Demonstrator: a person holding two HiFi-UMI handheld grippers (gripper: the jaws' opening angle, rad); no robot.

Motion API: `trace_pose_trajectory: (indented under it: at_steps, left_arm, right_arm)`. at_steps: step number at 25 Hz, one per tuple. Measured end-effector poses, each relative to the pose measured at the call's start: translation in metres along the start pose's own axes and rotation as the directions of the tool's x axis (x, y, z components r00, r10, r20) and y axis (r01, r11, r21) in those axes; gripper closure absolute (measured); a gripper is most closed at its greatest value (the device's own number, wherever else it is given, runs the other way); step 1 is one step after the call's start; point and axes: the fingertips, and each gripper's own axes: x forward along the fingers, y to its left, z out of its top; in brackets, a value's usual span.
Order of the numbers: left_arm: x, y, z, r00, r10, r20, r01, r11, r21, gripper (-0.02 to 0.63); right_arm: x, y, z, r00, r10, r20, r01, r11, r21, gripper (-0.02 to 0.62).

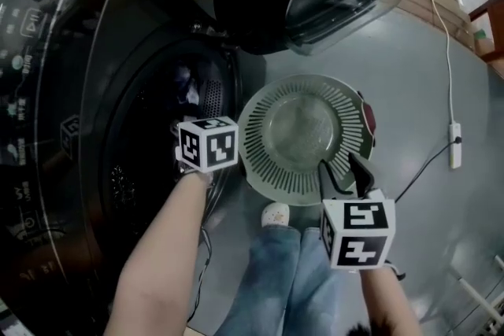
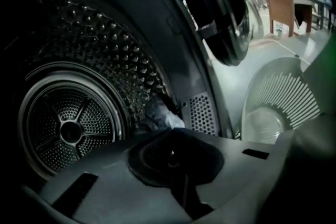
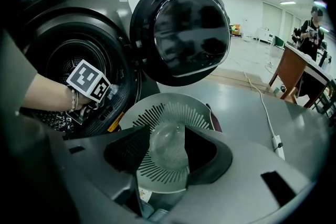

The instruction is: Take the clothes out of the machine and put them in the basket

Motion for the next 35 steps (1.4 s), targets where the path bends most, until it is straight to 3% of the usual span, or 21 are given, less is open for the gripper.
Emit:
trace_pose_trajectory:
  at_steps: [5, 12, 14, 16, 20, 28, 30, 33, 34, 35]
  left_arm:
    - [-0.037, -0.012, -0.002, 0.999, -0.046, 0.016, 0.048, 0.993, -0.108, 0.601]
    - [-0.084, -0.03, 0.012, 0.986, -0.137, 0.09, 0.148, 0.981, -0.123, 0.601]
    - [-0.095, -0.037, 0.015, 0.977, -0.188, 0.103, 0.202, 0.969, -0.143, 0.601]
    - [-0.104, -0.049, 0.02, 0.952, -0.273, 0.138, 0.295, 0.938, -0.183, 0.601]
    - [-0.121, -0.069, 0.028, 0.886, -0.411, 0.214, 0.453, 0.866, -0.214, 0.601]
    - [-0.162, -0.112, 0.041, 0.747, -0.599, 0.289, 0.651, 0.748, -0.129, 0.601]
    - [-0.18, -0.129, 0.046, 0.669, -0.673, 0.315, 0.729, 0.676, -0.103, 0.601]
    - [-0.215, -0.169, 0.052, 0.492, -0.81, 0.318, 0.85, 0.527, 0.026, 0.601]
    - [-0.224, -0.182, 0.053, 0.465, -0.833, 0.3, 0.858, 0.508, 0.08, 0.601]
    - [-0.228, -0.191, 0.054, 0.465, -0.84, 0.28, 0.851, 0.512, 0.121, 0.601]
  right_arm:
    - [-0.016, -0.005, 0.003, 1.0, -0.003, -0.014, 0.004, 0.999, 0.036, 0.398]
    - [-0.033, -0.009, 0.013, 1.0, -0.014, -0.006, 0.014, 0.999, 0.049, 0.41]
    - [-0.038, -0.013, 0.016, 1.0, -0.021, -0.003, 0.021, 0.998, 0.051, 0.412]
    - [-0.042, -0.018, 0.018, 1.0, -0.03, 0.002, 0.029, 0.998, 0.057, 0.414]
    - [-0.046, -0.028, 0.018, 0.999, -0.048, 0.002, 0.048, 0.997, 0.066, 0.42]
    - [-0.048, -0.033, 0.009, 0.998, -0.066, -0.007, 0.066, 0.992, 0.103, 0.428]
    - [-0.048, -0.033, 0.006, 0.998, -0.068, -0.013, 0.069, 0.992, 0.107, 0.43]
    - [-0.049, -0.036, 0.002, 0.997, -0.076, -0.019, 0.078, 0.99, 0.117, 0.431]
    - [-0.049, -0.038, 0.001, 0.997, -0.079, -0.02, 0.081, 0.989, 0.12, 0.433]
    - [-0.05, -0.041, 0.001, 0.996, -0.084, -0.022, 0.086, 0.989, 0.123, 0.433]
